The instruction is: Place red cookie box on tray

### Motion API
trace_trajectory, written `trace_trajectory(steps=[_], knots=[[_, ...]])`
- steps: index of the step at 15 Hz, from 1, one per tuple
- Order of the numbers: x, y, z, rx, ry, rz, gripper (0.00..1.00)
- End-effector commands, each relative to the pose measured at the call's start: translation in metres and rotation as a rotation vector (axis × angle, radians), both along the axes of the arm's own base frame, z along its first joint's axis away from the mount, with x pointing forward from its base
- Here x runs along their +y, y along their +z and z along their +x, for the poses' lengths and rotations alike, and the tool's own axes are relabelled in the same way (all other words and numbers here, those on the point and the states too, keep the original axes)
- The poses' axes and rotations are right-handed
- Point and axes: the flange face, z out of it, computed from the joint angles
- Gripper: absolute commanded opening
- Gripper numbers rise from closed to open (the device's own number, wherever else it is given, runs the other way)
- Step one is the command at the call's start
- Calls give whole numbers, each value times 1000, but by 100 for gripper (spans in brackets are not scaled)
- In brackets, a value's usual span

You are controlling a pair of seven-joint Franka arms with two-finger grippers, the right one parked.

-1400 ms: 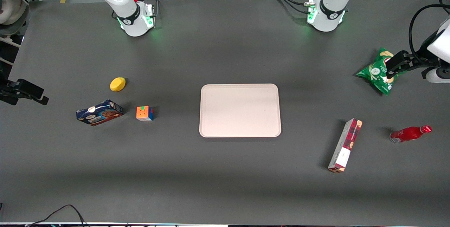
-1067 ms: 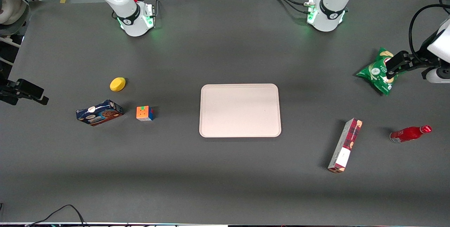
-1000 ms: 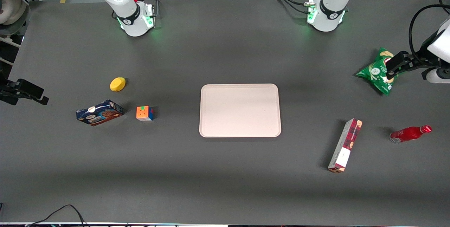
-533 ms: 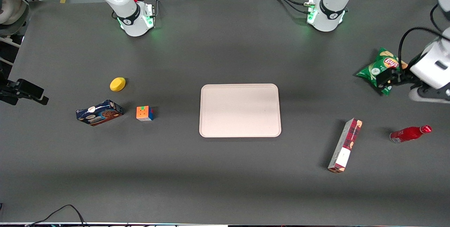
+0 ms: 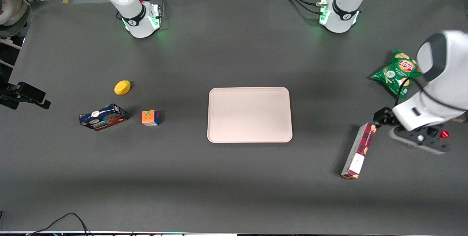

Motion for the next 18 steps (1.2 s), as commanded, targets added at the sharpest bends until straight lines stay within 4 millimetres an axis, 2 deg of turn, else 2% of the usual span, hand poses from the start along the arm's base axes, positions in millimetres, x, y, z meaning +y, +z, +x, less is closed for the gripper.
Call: trace_trajectory(steps=[1, 5, 9, 11, 12, 14, 18], knots=[[4, -52, 18, -2, -119, 23, 100], [10, -109, 26, 51, -171, 37, 100], [-3, -159, 22, 19, -204, 28, 100], [-2, -179, 25, 2, -221, 27, 100], [6, -187, 27, -3, -225, 35, 100], [9, -201, 28, -9, -247, 44, 100], [8, -219, 24, -8, -231, 34, 100]])
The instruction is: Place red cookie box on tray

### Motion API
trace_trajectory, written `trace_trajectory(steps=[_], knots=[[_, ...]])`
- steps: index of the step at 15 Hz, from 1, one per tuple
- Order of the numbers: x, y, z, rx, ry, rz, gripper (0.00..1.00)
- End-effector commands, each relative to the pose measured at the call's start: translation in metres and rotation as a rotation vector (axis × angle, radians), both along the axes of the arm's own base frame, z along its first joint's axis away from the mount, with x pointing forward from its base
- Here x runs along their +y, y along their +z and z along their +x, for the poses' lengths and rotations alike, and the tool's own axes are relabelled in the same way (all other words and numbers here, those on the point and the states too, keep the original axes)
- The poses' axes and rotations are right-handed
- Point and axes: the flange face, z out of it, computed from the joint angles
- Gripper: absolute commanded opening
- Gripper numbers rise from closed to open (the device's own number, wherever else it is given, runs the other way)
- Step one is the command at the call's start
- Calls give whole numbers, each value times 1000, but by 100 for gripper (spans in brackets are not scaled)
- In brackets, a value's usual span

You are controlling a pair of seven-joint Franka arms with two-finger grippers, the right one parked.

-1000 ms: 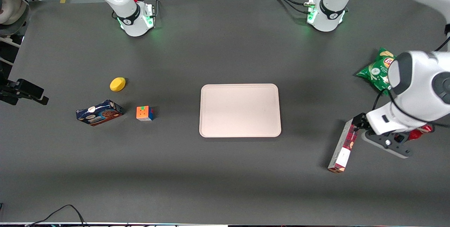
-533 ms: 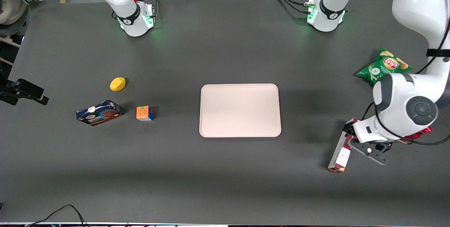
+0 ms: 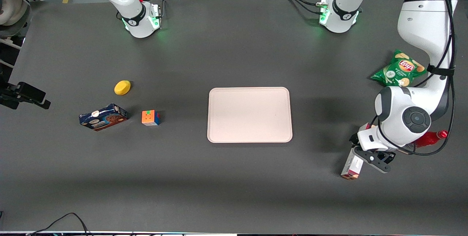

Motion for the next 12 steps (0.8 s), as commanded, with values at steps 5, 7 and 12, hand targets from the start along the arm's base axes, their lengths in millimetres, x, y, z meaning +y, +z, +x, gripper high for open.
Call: trace_trajectory(steps=[5, 7, 12], knots=[[-3, -20, -5, 8, 9, 0, 39], [-5, -23, -6, 17, 46, -4, 15], [-12, -18, -6, 20, 70, -6, 0]])
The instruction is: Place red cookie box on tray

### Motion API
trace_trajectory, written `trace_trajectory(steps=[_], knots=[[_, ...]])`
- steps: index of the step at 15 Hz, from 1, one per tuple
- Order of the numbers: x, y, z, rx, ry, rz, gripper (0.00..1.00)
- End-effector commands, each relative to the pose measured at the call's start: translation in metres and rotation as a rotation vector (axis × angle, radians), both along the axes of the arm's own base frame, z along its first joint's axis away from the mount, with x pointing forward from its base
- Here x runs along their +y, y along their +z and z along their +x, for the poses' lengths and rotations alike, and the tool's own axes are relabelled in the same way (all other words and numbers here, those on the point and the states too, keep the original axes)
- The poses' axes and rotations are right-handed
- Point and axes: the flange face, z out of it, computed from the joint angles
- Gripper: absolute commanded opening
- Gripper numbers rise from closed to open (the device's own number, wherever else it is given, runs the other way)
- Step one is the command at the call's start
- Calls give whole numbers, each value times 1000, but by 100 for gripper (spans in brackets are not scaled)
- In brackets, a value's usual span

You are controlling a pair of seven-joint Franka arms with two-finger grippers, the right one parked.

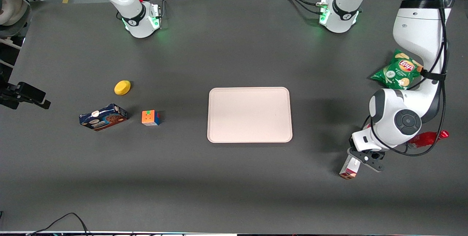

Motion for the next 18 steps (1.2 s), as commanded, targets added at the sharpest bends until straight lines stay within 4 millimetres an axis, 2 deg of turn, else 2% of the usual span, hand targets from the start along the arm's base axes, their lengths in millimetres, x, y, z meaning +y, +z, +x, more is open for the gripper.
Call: trace_trajectory(steps=[1, 3, 6, 9, 12, 14, 17, 18], knots=[[-4, 12, -1, -3, 40, 4, 0], [-5, 43, -1, 15, 98, 8, 0], [-19, 115, -5, 44, 219, -4, 0], [-36, 174, -18, 49, 311, -75, 0], [-72, 231, -31, 56, 417, -82, 0], [-97, 260, -40, 85, 487, -79, 0], [-154, 286, -62, 93, 561, -93, 0], [-176, 287, -70, 99, 603, -100, 0]])
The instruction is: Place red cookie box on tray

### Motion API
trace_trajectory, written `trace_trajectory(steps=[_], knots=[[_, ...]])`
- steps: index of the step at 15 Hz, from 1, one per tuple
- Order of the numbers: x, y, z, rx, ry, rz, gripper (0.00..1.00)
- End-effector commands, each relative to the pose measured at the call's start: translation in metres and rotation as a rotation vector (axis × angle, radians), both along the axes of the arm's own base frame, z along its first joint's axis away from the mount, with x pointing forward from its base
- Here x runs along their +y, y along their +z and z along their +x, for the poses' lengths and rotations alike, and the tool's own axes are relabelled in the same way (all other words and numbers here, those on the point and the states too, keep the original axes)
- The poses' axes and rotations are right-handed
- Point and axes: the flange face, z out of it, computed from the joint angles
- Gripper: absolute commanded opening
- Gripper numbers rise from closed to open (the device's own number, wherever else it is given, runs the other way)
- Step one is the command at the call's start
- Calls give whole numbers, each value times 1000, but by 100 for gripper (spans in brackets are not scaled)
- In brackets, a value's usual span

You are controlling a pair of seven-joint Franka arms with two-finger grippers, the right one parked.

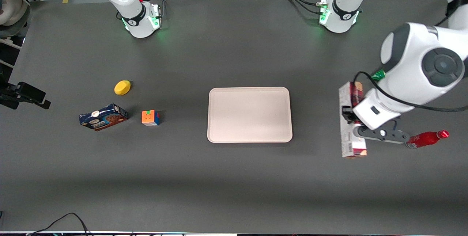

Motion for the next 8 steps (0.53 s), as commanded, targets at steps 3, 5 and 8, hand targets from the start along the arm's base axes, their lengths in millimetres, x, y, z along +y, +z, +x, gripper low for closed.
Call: trace_trajectory(steps=[3, 5, 8], knots=[[-103, 4, -45, 13, 148, 37, 0], [-127, -19, -57, 4, 167, 41, 0], [-147, -70, -76, -23, 164, 36, 0]])
